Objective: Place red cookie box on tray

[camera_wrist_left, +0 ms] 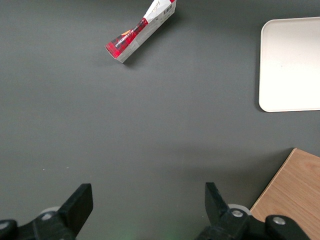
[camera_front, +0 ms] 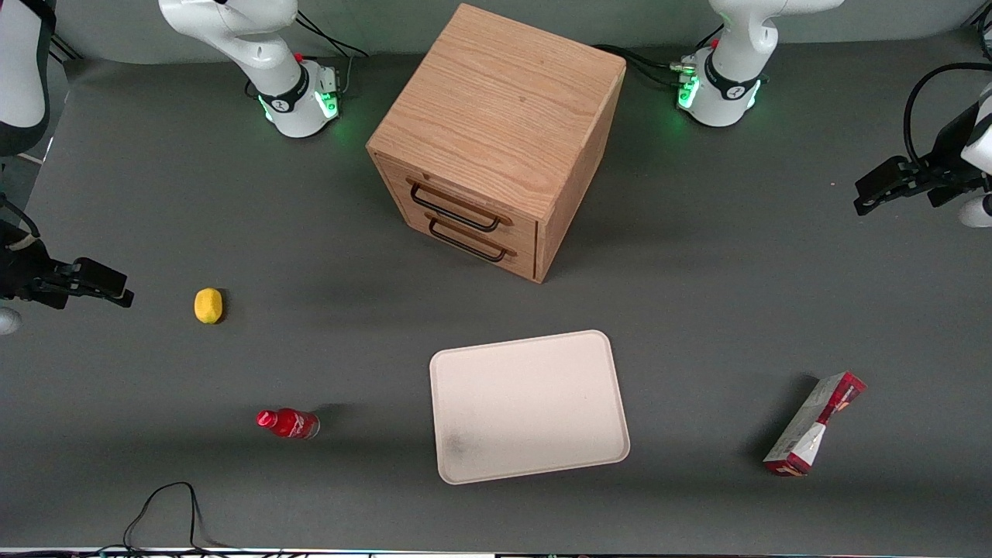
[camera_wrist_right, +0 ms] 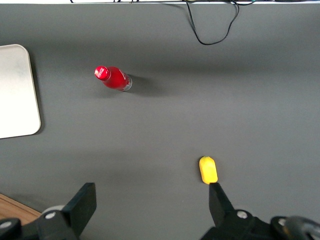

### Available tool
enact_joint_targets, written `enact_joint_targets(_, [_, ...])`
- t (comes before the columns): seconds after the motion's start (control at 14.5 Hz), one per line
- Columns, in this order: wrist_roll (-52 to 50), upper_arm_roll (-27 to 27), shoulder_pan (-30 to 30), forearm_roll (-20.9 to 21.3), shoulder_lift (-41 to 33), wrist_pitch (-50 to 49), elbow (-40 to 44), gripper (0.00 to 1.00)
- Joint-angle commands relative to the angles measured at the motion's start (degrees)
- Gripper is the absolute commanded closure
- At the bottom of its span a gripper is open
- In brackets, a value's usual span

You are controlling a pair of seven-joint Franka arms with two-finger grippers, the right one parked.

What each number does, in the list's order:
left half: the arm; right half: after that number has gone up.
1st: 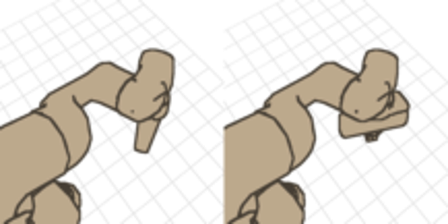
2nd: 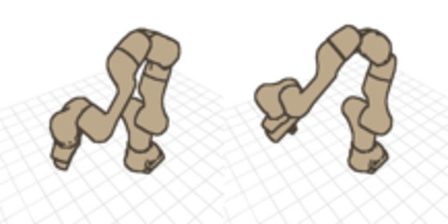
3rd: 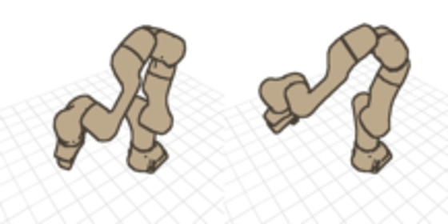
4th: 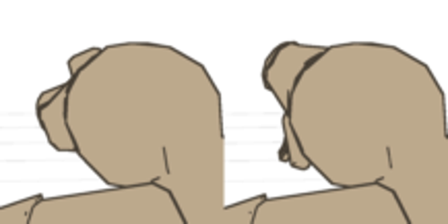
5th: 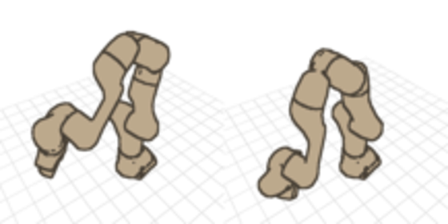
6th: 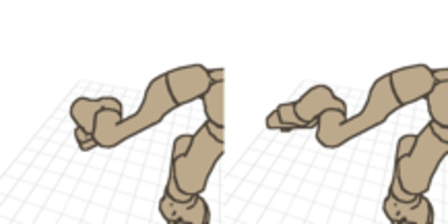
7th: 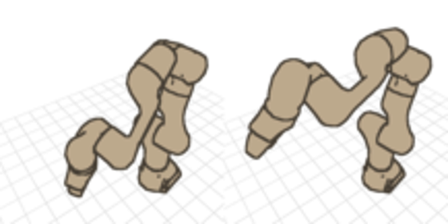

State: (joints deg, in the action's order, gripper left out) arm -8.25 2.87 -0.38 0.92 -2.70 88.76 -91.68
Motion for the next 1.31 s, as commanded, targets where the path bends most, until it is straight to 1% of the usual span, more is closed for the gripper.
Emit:
enact_joint_targets(0.0, [0.0,0.0,-0.1,-0.3,1.2,1.4,0.4,0.00])
enact_joint_targets(0.41, [0.1,0.0,-0.1,0.0,3.3,5.9,0.4,0.00])
enact_joint_targets(0.55, [0.2,0.0,-0.1,0.2,4.7,6.9,1.8,0.00])
enact_joint_targets(0.76, [2.1,-0.1,-0.3,0.2,11.8,6.8,9.6,0.00])
enact_joint_targets(0.9, [4.8,-0.3,-1.5,0.5,15.7,6.9,13.8,0.00])
enact_joint_targets(1.04, [7.8,-0.2,-3.1,0.7,21.7,5.5,22.0,0.00])
enact_joint_targets(1.24, [8.7,-0.3,-3.9,1.2,29.7,5.5,32.0,0.00])
